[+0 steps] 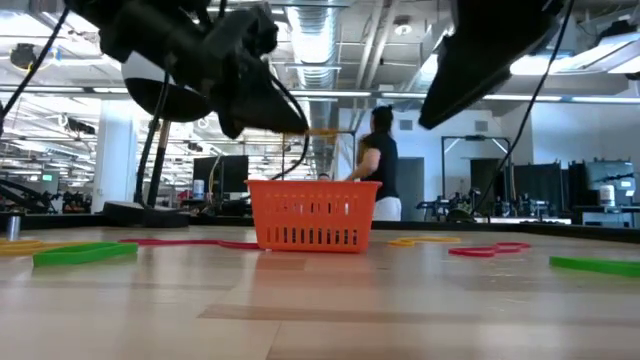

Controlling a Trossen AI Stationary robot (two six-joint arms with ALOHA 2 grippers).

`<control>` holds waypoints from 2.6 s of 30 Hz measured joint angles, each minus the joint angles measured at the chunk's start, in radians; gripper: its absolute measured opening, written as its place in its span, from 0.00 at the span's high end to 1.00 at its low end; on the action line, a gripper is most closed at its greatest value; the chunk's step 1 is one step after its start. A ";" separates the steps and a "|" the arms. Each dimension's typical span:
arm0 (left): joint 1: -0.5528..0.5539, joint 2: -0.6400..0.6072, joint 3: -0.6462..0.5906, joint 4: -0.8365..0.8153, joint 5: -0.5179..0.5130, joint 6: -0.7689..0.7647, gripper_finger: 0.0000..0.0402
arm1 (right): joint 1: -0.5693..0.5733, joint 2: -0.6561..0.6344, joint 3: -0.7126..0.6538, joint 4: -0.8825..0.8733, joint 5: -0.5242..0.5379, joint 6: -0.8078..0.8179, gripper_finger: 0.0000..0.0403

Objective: Pick and place items into bin
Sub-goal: Put the yellow rubber band into the orange bin

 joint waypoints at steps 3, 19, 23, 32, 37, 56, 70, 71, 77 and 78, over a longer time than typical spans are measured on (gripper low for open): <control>0.001 0.011 0.000 -0.039 -0.017 0.000 1.00 | 0.000 -0.028 0.000 -0.026 -0.007 0.000 0.71; 0.027 0.069 0.002 0.007 -0.017 -0.035 1.00 | -0.086 -0.048 -0.001 -0.027 0.014 0.017 0.71; 0.027 0.124 0.002 0.067 -0.021 -0.009 1.00 | -0.103 -0.051 0.000 -0.020 0.016 0.017 0.71; 0.027 0.128 0.002 0.105 -0.072 0.013 0.89 | -0.106 -0.051 0.000 -0.017 0.066 0.046 0.71; 0.027 0.128 0.002 0.104 -0.077 0.005 0.76 | -0.104 -0.051 0.000 -0.015 0.071 0.053 0.71; 0.012 -0.164 0.271 -0.688 0.057 0.043 0.71 | -0.080 -0.099 0.000 -0.108 0.091 0.070 0.71; -0.141 -0.189 0.245 -1.262 0.390 -0.229 0.71 | -0.071 -0.101 0.000 -0.102 0.115 0.085 0.71; -0.158 -0.189 0.229 -1.251 0.392 -0.230 0.71 | -0.071 -0.101 0.000 -0.102 0.114 0.085 0.71; -0.231 -0.189 0.113 -1.130 0.348 -0.310 0.71 | -0.071 -0.101 0.000 -0.101 0.114 0.085 0.71; -0.238 -0.189 0.093 -1.105 0.331 -0.318 0.71 | -0.071 -0.101 0.000 -0.101 0.114 0.085 0.71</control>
